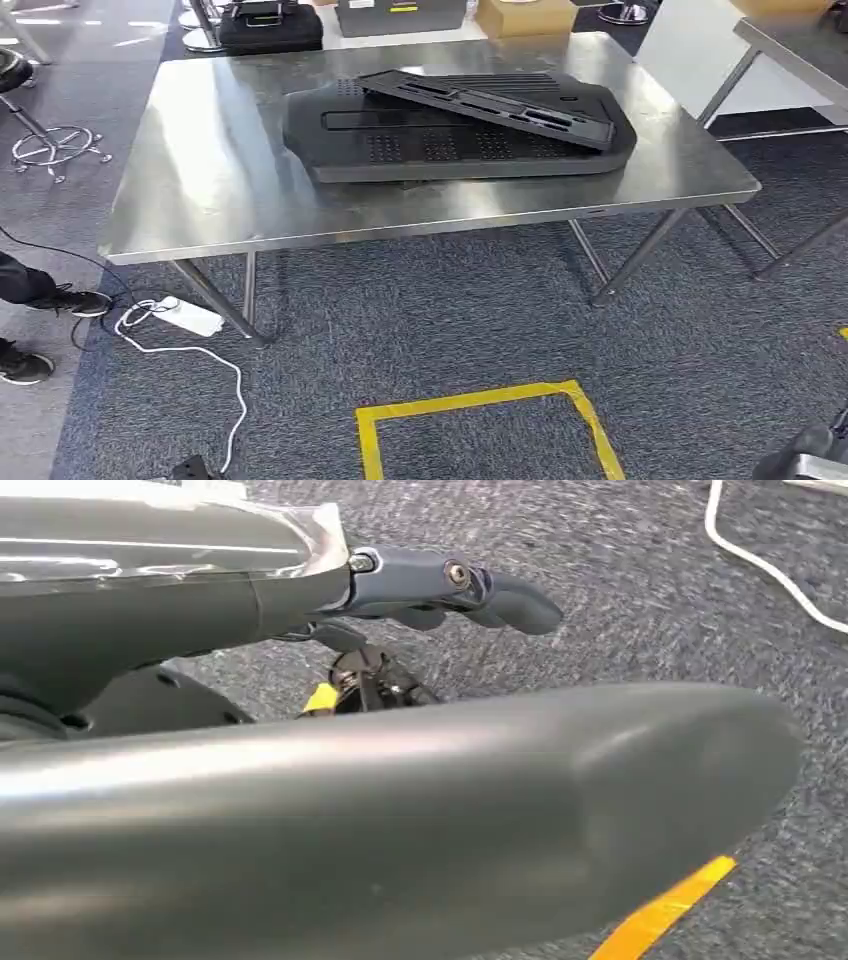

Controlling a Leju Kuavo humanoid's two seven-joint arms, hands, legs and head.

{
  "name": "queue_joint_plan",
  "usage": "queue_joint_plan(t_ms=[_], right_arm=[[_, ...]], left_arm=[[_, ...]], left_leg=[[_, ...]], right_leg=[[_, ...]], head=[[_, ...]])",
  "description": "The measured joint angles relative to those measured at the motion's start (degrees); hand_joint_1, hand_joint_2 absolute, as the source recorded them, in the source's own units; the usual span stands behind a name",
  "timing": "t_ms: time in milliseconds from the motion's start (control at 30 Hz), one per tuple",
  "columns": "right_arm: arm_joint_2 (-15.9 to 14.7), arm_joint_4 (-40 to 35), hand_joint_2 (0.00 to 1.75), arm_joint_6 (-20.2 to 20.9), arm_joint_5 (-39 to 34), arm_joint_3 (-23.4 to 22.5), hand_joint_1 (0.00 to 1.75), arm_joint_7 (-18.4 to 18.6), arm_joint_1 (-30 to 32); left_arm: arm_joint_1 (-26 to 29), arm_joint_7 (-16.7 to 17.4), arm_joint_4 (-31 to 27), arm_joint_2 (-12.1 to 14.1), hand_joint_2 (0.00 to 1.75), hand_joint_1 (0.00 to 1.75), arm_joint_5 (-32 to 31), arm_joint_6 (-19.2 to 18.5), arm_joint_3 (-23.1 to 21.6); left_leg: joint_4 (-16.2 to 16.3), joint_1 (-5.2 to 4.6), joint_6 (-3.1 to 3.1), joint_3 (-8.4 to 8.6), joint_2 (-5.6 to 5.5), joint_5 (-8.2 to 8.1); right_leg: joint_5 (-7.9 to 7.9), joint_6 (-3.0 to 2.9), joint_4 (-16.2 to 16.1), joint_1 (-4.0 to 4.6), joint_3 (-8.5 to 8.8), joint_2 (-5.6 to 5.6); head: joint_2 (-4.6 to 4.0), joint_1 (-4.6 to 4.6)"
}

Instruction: Take the parts from the cabinet and place them on the table.

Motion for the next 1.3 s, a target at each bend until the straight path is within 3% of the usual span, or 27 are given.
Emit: queue_joint_plan(t_ms=[33, 67, 100, 200, 233, 267, 300, 367, 400, 467, 533, 567, 600, 700, 733, 767, 800, 867, 900, 967, 1000, 1033, 1067, 1100, 1167, 1233, 1300], right_arm=[[0.3, 1.9, 0.00, 1.5, -0.3, -1.3, 0.00, -0.3, -0.8], [0.8, 4.3, 0.00, 3.1, -0.4, -3.0, 0.00, -0.5, -1.8], [1.1, 6.1, 0.00, 4.0, -0.4, -4.5, 0.00, -0.5, -2.5], [2.1, 11.9, 0.00, 5.7, 0.7, -9.2, 0.00, -1.4, -3.9], [2.2, 13.4, 0.00, 6.0, 0.9, -10.4, 0.00, -1.4, -4.3], [2.4, 15.5, 0.00, 6.5, 1.2, -12.0, 0.00, -1.6, -5.0], [2.5, 17.8, 0.00, 7.0, 1.5, -13.7, 0.00, -1.9, -6.0], [2.9, 22.2, 0.00, 8.4, 1.5, -16.6, 0.00, -1.9, -7.5], [2.9, 25.8, 0.00, 8.8, 1.4, -18.6, 0.00, -1.9, -8.5], [3.0, 32.0, 0.00, 9.9, 0.1, -23.3, 0.00, -2.2, -9.9], [2.6, 38.5, 0.00, 10.9, -1.3, -28.3, 0.00, -4.1, -11.7], [2.2, 42.0, 0.00, 10.9, -1.4, -30.6, 0.00, -4.9, -12.9], [1.6, 45.6, 0.00, 10.7, -1.3, -32.9, 0.00, -5.5, -13.9], [0.0, 54.5, 0.00, 9.2, -0.3, -39.2, 0.00, -6.1, -14.7], [-0.5, 56.8, 0.00, 8.6, 0.0, -40.8, 0.00, -6.1, -15.0], [-0.8, 59.6, 0.00, 7.9, 0.4, -42.3, 0.00, -6.0, -15.7], [-1.5, 63.0, 0.00, 7.1, 1.1, -44.1, 0.00, -5.3, -16.5], [-1.8, 67.6, 0.00, 5.1, 2.7, -46.5, 0.00, -3.1, -17.4], [-1.9, 69.6, 0.00, 4.1, 3.6, -47.5, 0.00, -1.7, -17.4], [-2.0, 74.0, 0.00, 2.0, 5.8, -49.2, 0.00, 2.2, -17.8], [-2.0, 75.9, 0.00, 1.1, 6.5, -50.1, 0.00, 4.1, -18.0], [-2.0, 77.6, 0.00, 0.1, 7.2, -50.7, 0.00, 5.6, -18.2], [-2.0, 79.0, 0.00, -0.9, 7.9, -51.1, 0.00, 7.1, -18.3], [-1.9, 80.1, 0.00, -1.5, 8.4, -51.3, 0.00, 8.4, -18.6], [-1.9, 82.2, 0.00, -2.8, 9.4, -52.0, 0.00, 11.6, -18.7], [-1.6, 84.4, 0.00, -4.0, 10.2, -52.8, 0.00, 15.3, -18.5], [-1.2, 85.7, 0.00, -4.3, 10.6, -53.1, 0.00, 16.2, -18.6]], left_arm=[[0.0, 0.0, 0.0, 0.0, 0.00, 0.00, 0.0, 0.0, 0.0], [0.1, 0.0, 0.0, 0.0, 0.00, 0.00, 0.0, 0.0, 0.0], [0.1, 0.0, 0.0, 0.0, 0.00, 0.00, 0.0, 0.0, 0.0], [0.0, 0.0, 0.0, 0.0, 0.00, 0.00, 0.0, 0.0, 0.1], [0.0, 0.0, 0.0, -0.1, 0.00, 0.00, 0.0, 0.0, 0.1], [-0.1, 0.0, 0.0, -0.1, 0.00, 0.00, 0.0, 0.0, 0.1], [0.0, 0.0, 0.0, -0.1, 0.00, 0.00, 0.0, 0.0, 0.1], [0.2, 0.2, 0.0, -0.1, 0.00, 0.00, 0.0, 0.0, 0.2], [0.2, 0.5, 0.0, -0.1, 0.00, 0.00, 0.0, 0.0, 0.4], [0.2, 0.6, 0.0, -0.1, 0.00, 0.00, 0.0, 0.0, 0.7], [0.2, 0.7, 0.0, -0.1, 0.00, 0.00, 0.0, 0.1, 0.8], [0.1, 0.8, 0.0, -0.1, 0.00, 0.00, 0.0, 0.2, 0.9], [0.1, 0.8, 0.0, -0.1, 0.00, 0.00, 0.0, 0.2, 0.9], [0.1, 1.0, 0.0, -0.1, 0.00, 0.00, 0.0, 0.4, 1.1], [0.1, 1.1, 0.0, -0.1, 0.00, 0.00, 0.0, 0.5, 1.2], [0.1, 1.1, 0.0, -0.1, 0.00, 0.00, 0.0, 0.5, 1.3], [0.2, 1.1, 0.0, -0.1, 0.00, 0.00, 0.0, 0.5, 1.4], [0.3, 1.4, 0.0, 0.0, 0.00, 0.00, 0.0, 0.6, 1.5], [0.3, 1.4, 0.0, 0.0, 0.00, 0.00, 0.0, 0.7, 1.5], [0.3, 1.4, 0.0, 0.0, 0.00, 0.00, 0.0, 0.8, 1.6], [0.3, 1.4, 0.0, 0.0, 0.00, 0.00, 0.0, 0.8, 1.7], [0.3, 1.2, 0.0, 0.0, 0.00, 0.00, 0.0, 0.9, 1.7], [0.4, 1.2, 0.0, 0.0, 0.00, 0.00, 0.0, 0.9, 1.8], [0.3, 1.1, 0.0, 0.0, 0.00, 0.00, 0.0, 1.0, 1.9], [0.1, 1.0, 0.0, 0.0, 0.00, 0.00, 0.0, 1.2, 2.0], [0.1, 1.1, 0.0, -0.2, 0.00, 0.00, 0.0, 1.3, 2.2], [0.1, 1.4, 0.0, -0.2, 0.00, 0.00, 0.0, 1.3, 2.3]], left_leg=[[-4.9, 0.28, 0.01, 2.54, -1.43, 1.57], [-6.0, 0.44, 0.17, 3.63, -3.17, 0.03], [-6.4, 0.41, 0.20, 3.38, -3.24, 0.62], [-6.9, 0.29, 0.95, 2.86, -2.16, 0.59], [-7.2, 0.55, 1.50, 2.87, -1.50, 0.89], [-7.2, 0.51, 1.82, 2.79, -1.17, 0.97], [-7.2, 0.41, 2.21, 2.69, -0.44, 0.99], [-7.2, 0.20, 2.28, 2.51, 0.95, 1.01], [-7.2, 0.13, 2.29, 2.50, 1.64, 1.01], [-7.2, 0.07, 2.27, 2.57, 2.61, 1.00], [-7.2, 0.07, 2.06, 2.88, 3.54, 0.85], [-7.2, -0.18, 1.87, 2.88, 3.92, 0.73], [-7.0, -0.42, 1.60, 2.65, 4.25, 0.61], [-7.2, -0.22, 0.93, 2.75, 5.52, 0.64], [-6.9, -0.14, 0.48, 2.61, 5.63, -0.09], [-5.6, 0.13, 0.34, 2.22, 3.23, -1.38], [-2.1, 0.17, 0.40, 0.73, 1.79, -3.70], [7.7, 0.12, 0.40, -3.70, 0.60, -7.98], [11.1, 0.10, 0.43, -5.34, 0.46, -8.53], [9.4, 0.10, 0.62, -4.79, 0.34, -5.99], [4.9, 0.11, 0.80, -2.93, 0.13, -3.06], [-0.3, 0.13, 1.02, -0.70, -0.78, -0.11], [-4.4, 0.22, 1.25, 0.81, -2.74, 1.49], [-5.6, 0.46, 1.13, 1.31, -3.24, 1.02], [-5.7, 0.05, 1.26, 1.09, -2.85, 0.74], [-6.3, 0.42, 2.15, 1.16, -1.95, 1.24], [-6.4, 0.36, 2.56, 1.35, -0.87, 1.38]], right_leg=[[-0.13, 0.19, 0.5, -0.01, -0.41, 0.52], [-0.12, 0.51, 0.9, 0.06, -1.13, 0.84], [-0.01, 0.80, 1.4, 0.10, -1.52, 1.53], [0.62, 1.93, 1.6, -0.03, -2.44, 2.83], [-0.16, 2.12, 2.2, -0.20, -2.59, 1.81], [-1.64, 2.56, 4.0, -0.08, -3.49, -0.23], [-3.91, 2.93, 8.0, -0.27, -5.27, -1.17], [-7.79, 3.53, 17.4, -0.72, -9.54, -1.75], [-8.05, 3.70, 19.8, -0.85, -10.56, -1.83], [-4.95, 3.92, 16.0, -1.03, -8.48, -2.19], [0.33, 3.70, 4.9, -0.98, -2.94, -4.01], [-0.10, 3.54, 2.0, -0.53, -1.55, -6.42], [0.03, 2.95, 1.3, -0.03, -1.71, -6.14], [0.08, 2.30, 1.6, 0.28, -2.36, -5.07], [0.55, 1.60, 1.0, -0.25, -2.20, -4.57], [0.74, 1.24, 1.0, -0.16, -2.26, -3.98], [0.87, 0.88, 1.0, -0.18, -2.47, -3.37], [0.98, 0.59, 1.0, -0.05, -2.68, -2.00], [0.99, 0.57, 1.1, 0.00, -2.70, -1.31], [0.98, 0.57, 1.1, 0.04, -2.55, 0.06], [0.96, 0.60, 1.3, 0.04, -2.49, 0.89], [0.88, 0.70, 1.5, 0.00, -2.45, 1.66], [0.74, 0.88, 1.7, -0.10, -2.76, 2.23], [0.55, 1.16, 2.4, 0.25, -3.13, 2.91], [0.87, 1.74, 2.4, -0.13, -3.89, 3.64], [0.91, 2.35, 2.4, -0.27, -3.92, 4.59], [-2.07, 2.97, 6.0, -0.17, -5.49, 0.14]], head=[[0.00, 0.00], [0.00, 0.07], [0.02, 0.11], [0.00, 0.09], [0.00, 0.09], [0.00, 0.22], [0.00, 0.20], [0.00, 0.20], [0.00, 0.20], [0.02, 0.20], [0.02, 0.20], [0.00, 0.20], [0.00, 0.20], [0.02, 0.07], [0.02, 0.11], [0.00, 0.00], [0.00, -0.02], [0.00, -0.09], [0.00, -0.09], [0.00, -0.09], [0.00, -0.09], [0.00, -0.09], [0.00, -0.09], [0.00, -0.02], [0.00, -0.02], [0.00, -0.02], [0.00, 0.26]])
